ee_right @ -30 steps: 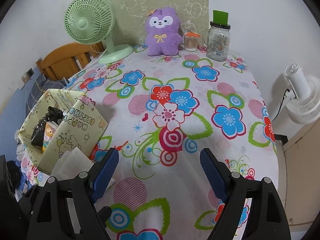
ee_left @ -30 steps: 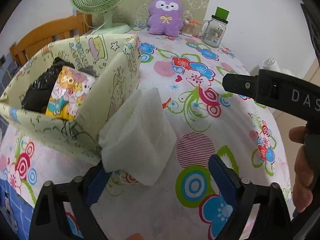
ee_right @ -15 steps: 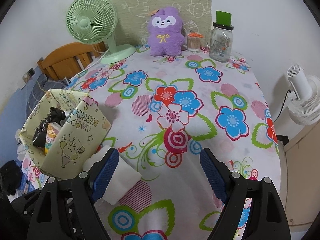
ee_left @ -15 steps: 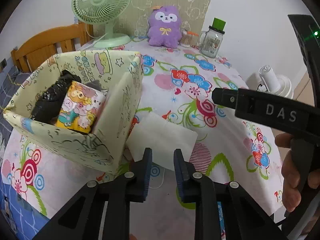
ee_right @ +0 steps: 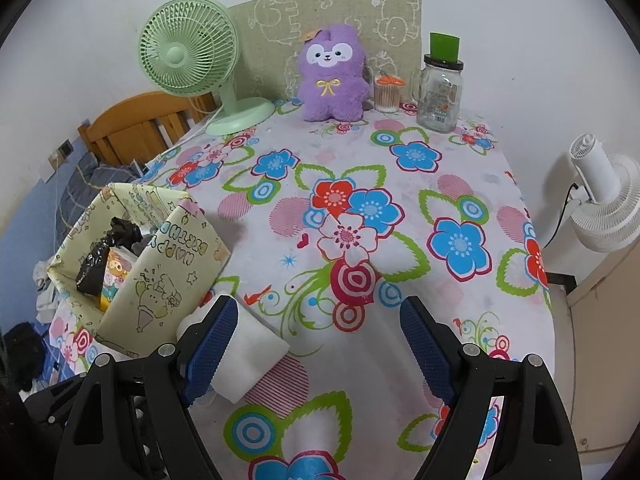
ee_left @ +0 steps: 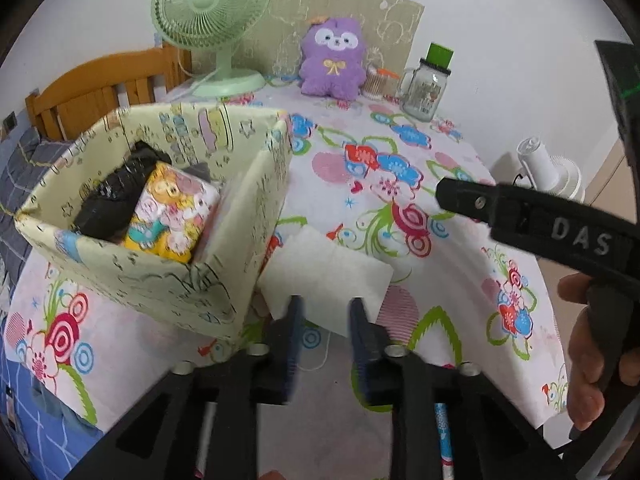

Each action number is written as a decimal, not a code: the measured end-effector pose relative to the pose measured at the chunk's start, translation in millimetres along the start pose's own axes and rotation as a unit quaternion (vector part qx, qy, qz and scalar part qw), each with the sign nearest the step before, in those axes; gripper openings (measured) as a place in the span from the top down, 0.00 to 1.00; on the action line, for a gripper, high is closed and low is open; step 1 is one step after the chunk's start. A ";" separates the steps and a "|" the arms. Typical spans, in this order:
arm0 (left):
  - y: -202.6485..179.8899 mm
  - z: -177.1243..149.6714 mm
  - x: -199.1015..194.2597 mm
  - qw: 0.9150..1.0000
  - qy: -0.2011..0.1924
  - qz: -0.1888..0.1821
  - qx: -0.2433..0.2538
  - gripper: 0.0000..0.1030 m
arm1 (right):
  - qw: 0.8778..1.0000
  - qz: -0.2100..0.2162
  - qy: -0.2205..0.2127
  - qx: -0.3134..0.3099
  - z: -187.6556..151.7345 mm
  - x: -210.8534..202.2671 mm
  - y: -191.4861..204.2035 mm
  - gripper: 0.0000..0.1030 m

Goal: Organize soft objects

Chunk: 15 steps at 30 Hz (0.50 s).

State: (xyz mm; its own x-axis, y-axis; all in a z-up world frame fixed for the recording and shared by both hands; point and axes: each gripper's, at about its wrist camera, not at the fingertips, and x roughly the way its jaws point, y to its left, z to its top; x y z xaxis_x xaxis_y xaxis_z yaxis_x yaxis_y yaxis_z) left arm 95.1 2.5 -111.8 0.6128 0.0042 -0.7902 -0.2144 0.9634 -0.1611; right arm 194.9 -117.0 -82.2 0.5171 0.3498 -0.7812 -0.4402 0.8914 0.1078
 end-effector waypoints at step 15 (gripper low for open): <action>-9.5 1.2 46.0 0.999 0.040 0.022 0.002 0.19 | 0.999 -0.006 0.028 0.019 -1.0 35.7 -27.0 0.17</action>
State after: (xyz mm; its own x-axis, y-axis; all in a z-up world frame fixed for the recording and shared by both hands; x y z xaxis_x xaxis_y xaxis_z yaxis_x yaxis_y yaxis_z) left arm 126.3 -6.1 -145.9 0.5404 0.0250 -0.8410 -0.2359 0.9640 -0.1230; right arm 224.5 -128.8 -113.6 0.4807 0.3230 -0.8152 -0.4051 0.9063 0.1202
